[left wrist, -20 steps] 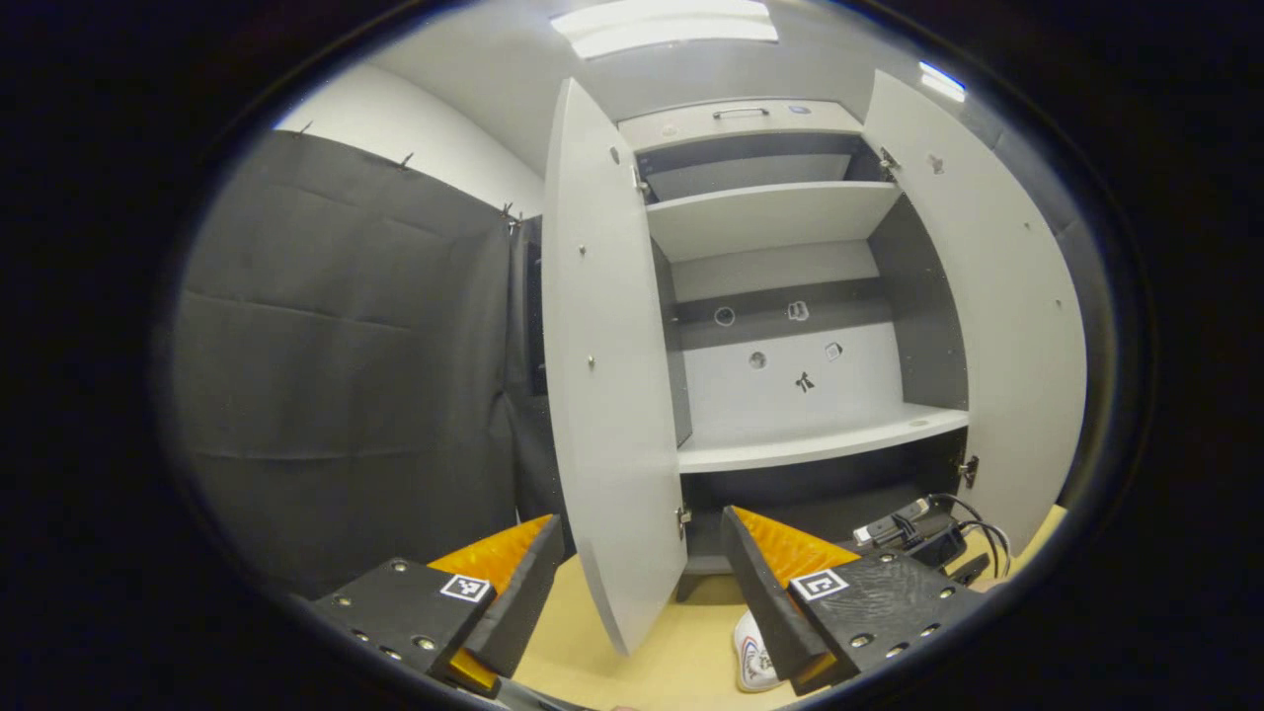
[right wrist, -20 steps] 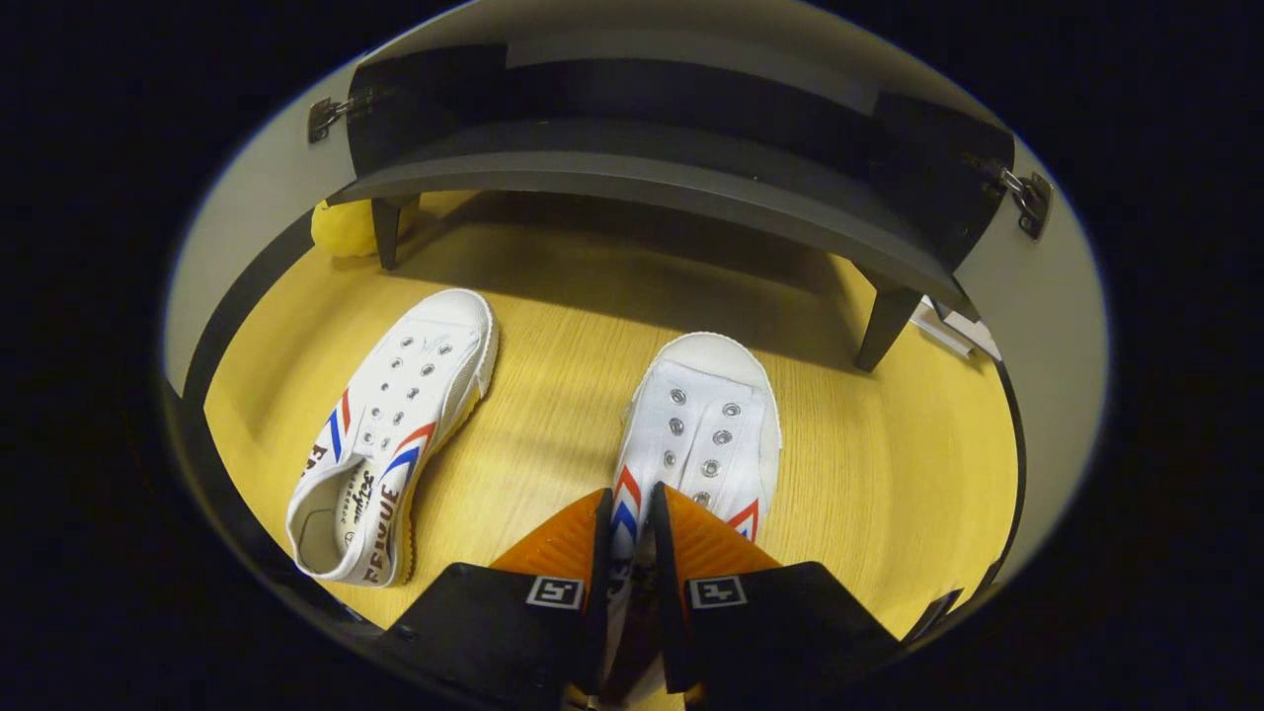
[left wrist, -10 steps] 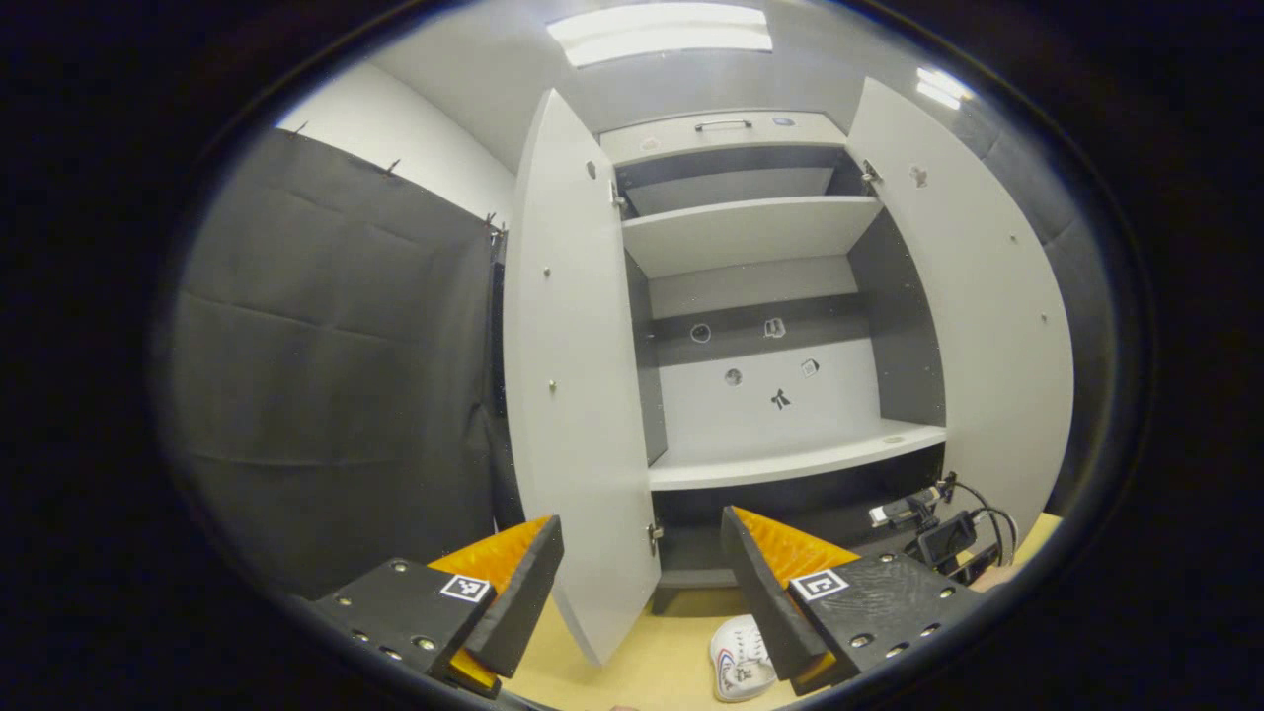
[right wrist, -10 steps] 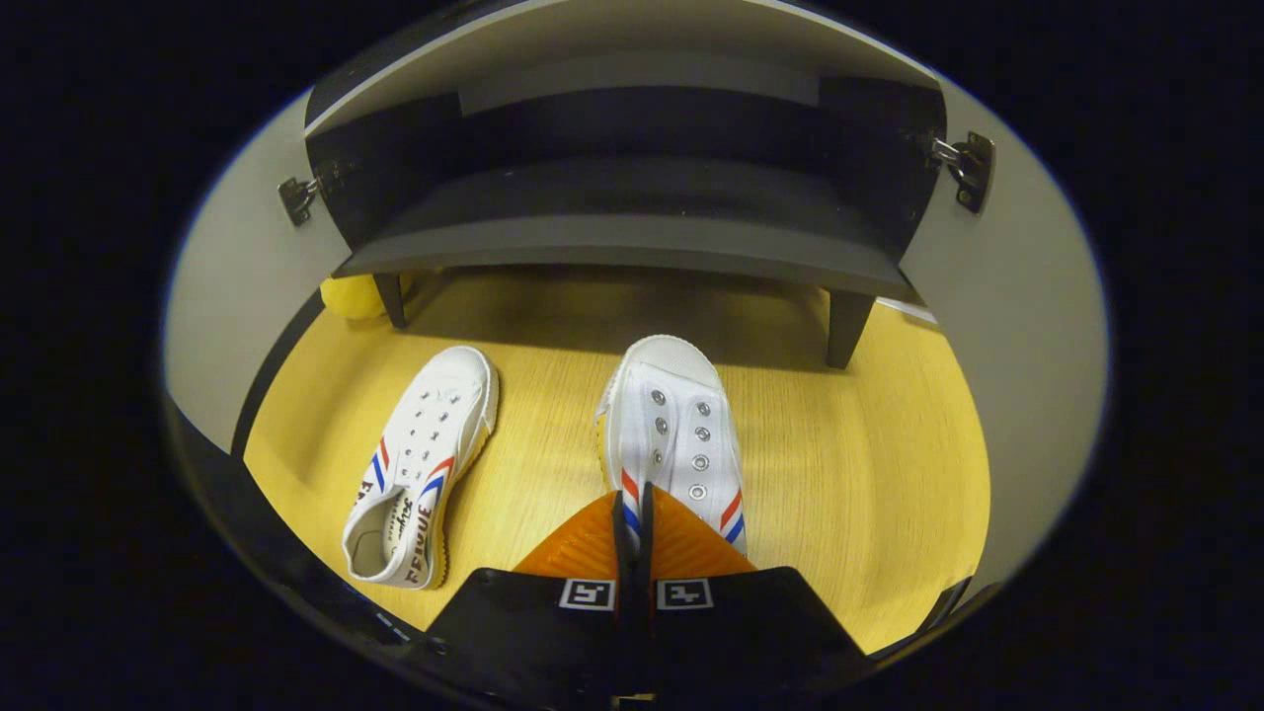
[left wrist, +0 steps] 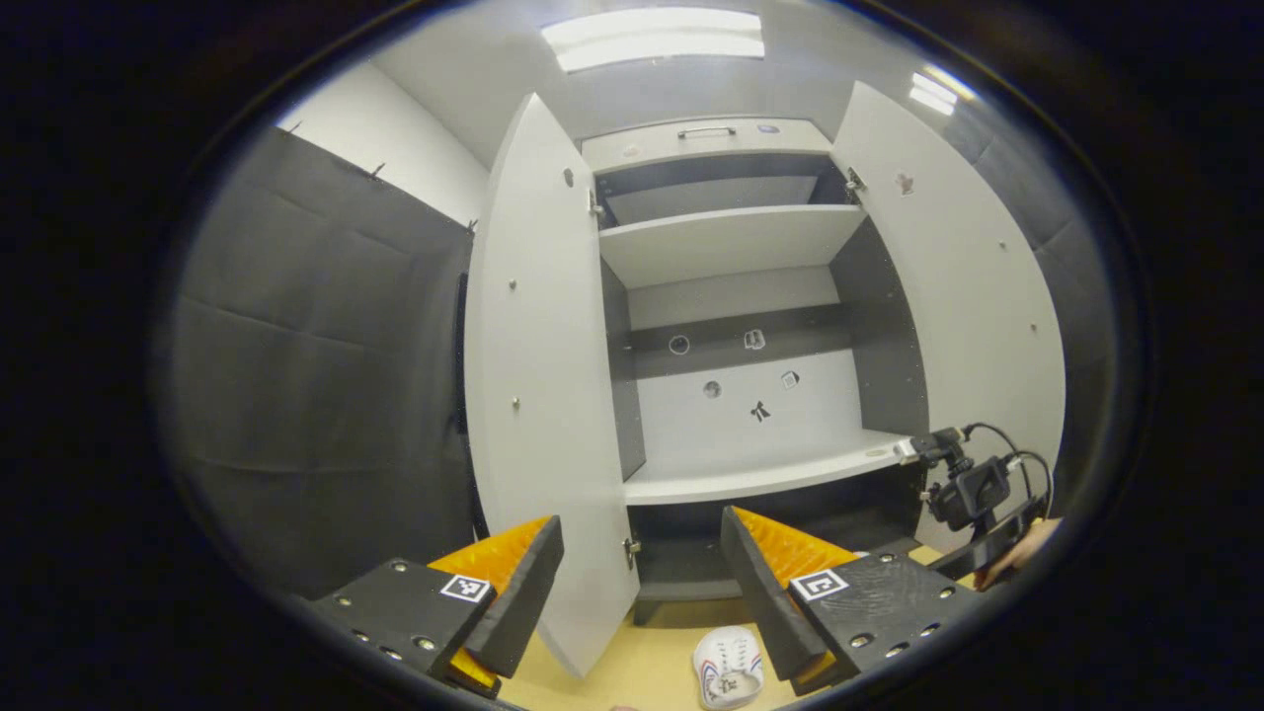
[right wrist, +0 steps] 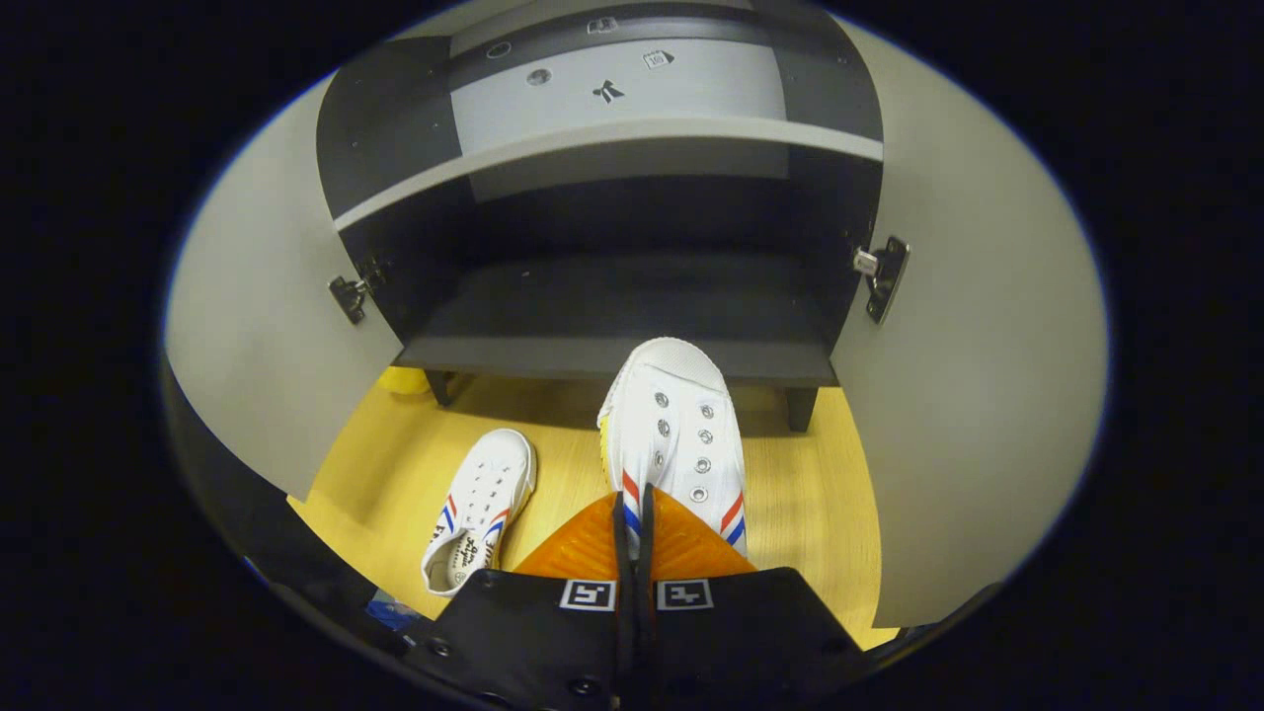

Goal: Grab one shoe with the right hand and put it into the shoe cabinet, grab the other shoe with the left hand and put it into the shoe cabinet; then close the right door with the right hand and the left door with the left hand.

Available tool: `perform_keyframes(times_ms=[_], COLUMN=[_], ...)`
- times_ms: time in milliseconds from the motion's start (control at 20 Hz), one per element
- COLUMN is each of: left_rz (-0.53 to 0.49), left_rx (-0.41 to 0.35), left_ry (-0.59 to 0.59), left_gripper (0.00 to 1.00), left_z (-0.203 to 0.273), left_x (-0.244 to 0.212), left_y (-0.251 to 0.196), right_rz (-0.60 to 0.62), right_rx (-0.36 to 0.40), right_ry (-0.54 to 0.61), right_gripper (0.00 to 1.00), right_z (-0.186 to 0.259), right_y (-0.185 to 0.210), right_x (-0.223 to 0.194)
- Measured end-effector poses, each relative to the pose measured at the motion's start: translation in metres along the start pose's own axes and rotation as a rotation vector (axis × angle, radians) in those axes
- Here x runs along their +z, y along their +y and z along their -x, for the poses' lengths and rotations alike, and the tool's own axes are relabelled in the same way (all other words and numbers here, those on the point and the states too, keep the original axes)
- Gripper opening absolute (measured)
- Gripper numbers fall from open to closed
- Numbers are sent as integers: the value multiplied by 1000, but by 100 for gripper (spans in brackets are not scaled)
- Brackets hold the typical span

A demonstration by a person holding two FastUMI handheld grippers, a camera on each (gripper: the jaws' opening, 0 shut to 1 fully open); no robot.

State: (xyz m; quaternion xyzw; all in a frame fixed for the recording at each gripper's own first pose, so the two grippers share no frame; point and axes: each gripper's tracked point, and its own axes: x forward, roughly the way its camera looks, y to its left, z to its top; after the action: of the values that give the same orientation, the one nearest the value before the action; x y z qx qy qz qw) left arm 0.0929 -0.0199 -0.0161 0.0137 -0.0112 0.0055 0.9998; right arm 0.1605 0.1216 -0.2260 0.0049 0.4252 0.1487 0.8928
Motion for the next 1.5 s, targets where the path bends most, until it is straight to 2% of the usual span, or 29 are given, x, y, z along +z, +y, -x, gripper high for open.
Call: perform_keyframes(times_ms=[450, 800, 1250, 1300, 1500], left_rz=[9, 33, 71, 70, 64], left_rx=[-51, -112, -171, -177, -197], left_ry=[-31, -48, 2, 7, 23], left_gripper=[93, 94, 94, 100, 100], left_z=[-17, -27, -35, -35, -38], left_x=[5, 0, -15, -16, -20], left_y=[-7, -19, -30, -31, -32], right_rz=[12, 65, 62, 57, 45], right_rx=[56, 38, -54, -68, -115], right_ry=[-202, -371, -473, -479, -473], right_gripper=[1, 1, 0, 0, 1], right_z=[79, 111, 91, 85, 58], right_y=[22, 29, 14, 10, -3], right_x=[79, 160, 264, 274, 310])
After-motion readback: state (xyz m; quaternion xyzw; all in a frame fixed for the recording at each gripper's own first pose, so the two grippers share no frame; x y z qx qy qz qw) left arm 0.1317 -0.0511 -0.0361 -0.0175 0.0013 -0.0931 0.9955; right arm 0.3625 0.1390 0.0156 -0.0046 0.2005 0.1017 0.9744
